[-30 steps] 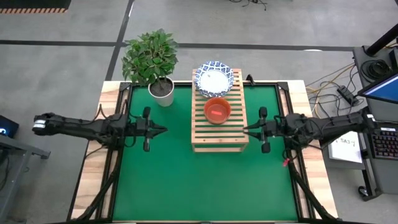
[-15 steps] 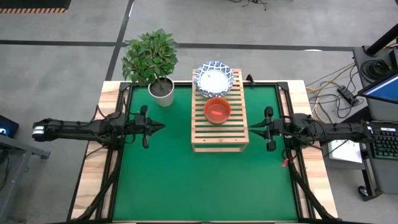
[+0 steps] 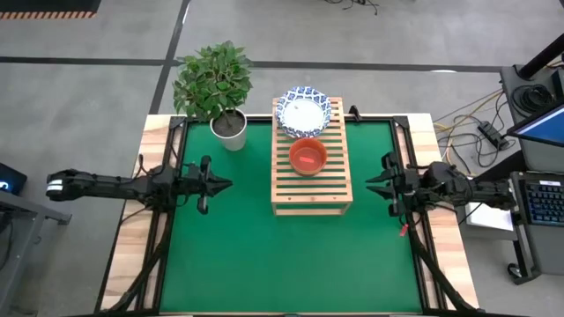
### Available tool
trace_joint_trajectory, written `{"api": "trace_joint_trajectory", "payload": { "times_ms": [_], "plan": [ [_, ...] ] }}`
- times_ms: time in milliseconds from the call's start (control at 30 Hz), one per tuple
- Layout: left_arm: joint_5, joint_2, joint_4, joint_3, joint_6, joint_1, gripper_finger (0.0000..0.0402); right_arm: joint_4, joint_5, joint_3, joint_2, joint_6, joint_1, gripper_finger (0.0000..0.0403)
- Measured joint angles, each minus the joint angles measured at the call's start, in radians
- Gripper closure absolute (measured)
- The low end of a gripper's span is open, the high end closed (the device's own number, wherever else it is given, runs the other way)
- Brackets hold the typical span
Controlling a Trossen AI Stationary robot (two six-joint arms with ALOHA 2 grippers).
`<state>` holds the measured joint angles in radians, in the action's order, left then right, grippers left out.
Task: Place and stack bowls onto a shelf
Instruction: Return to Home Position
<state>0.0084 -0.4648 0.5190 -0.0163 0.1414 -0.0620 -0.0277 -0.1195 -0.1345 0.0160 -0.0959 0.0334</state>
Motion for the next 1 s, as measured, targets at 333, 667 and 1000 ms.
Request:
{"api": "trace_joint_trajectory", "payload": {
  "times_ms": [333,667,1000],
  "plan": [
    [-0.025,0.095,-0.196,-0.077,-0.173,-0.014,0.0402,-0.028,-0.099,0.047,-0.013,0.019,0.0,0.0335],
    [-0.076,0.451,-0.557,-0.134,-0.097,-0.026,0.0402,-0.027,-0.215,0.083,-0.016,0.043,0.0,0.0335],
    [-0.323,0.403,-0.607,-0.091,0.132,-0.027,0.0402,-0.068,-0.224,0.109,-0.016,-0.04,0.002,0.0335]
  ]
}}
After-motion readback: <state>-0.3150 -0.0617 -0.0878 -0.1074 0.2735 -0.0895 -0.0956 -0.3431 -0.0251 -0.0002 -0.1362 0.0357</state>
